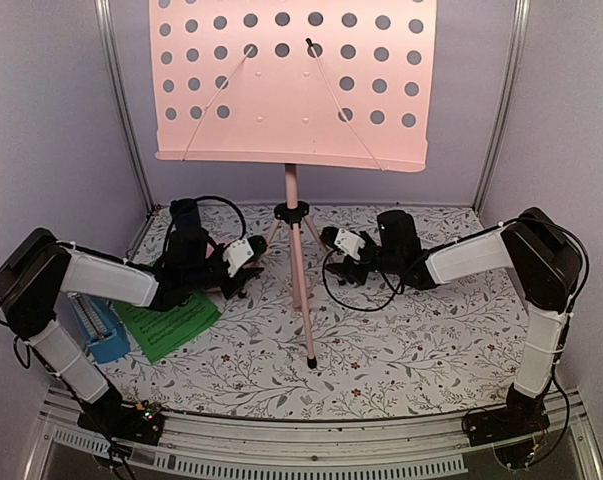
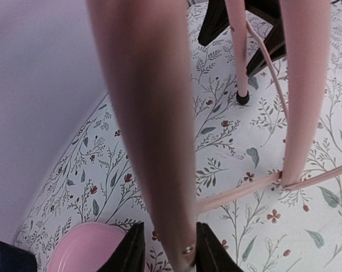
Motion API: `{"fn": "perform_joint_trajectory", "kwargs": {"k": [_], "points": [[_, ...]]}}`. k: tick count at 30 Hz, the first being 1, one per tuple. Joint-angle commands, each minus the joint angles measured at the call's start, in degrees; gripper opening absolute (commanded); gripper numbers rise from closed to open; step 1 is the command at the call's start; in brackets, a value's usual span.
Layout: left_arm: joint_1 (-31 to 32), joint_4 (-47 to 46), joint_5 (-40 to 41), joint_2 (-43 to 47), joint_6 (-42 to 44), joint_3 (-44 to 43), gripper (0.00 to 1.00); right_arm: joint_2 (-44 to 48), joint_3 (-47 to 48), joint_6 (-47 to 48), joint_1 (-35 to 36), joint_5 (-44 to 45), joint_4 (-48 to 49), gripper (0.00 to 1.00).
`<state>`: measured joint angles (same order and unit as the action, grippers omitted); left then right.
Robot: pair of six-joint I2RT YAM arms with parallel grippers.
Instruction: Set up the instrument practice props
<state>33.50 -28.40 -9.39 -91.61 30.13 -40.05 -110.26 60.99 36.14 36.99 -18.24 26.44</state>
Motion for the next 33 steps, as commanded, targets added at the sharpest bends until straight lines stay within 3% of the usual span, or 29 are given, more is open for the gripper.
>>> {"fn": "perform_joint_trajectory", "kwargs": {"k": [1,12,17,33], "points": [[0.4,-2.8,1.0,-1.2,0.8,-0.9,0.28,-1.7,2.0,0.8,-0.3,-0.5,0.1,0.54],[0.7,-5.2,1.4,-3.2,0.6,-2.4,0.05,1.2,0.8,1.8,-1.6,2.7,-0.3,0.24],[1.0,-4.9,1.6,-5.8,1.1,-5.6,0.00,3.0,0.7,1.9,-3.7,3.7,-0.6,0.01],[-5.4,-6.8,-0.4,-17.7,5.1,-19.8,0.00,-1.8,7.8,4.0,-13.7,1.4,-2.2,0.00]]}}
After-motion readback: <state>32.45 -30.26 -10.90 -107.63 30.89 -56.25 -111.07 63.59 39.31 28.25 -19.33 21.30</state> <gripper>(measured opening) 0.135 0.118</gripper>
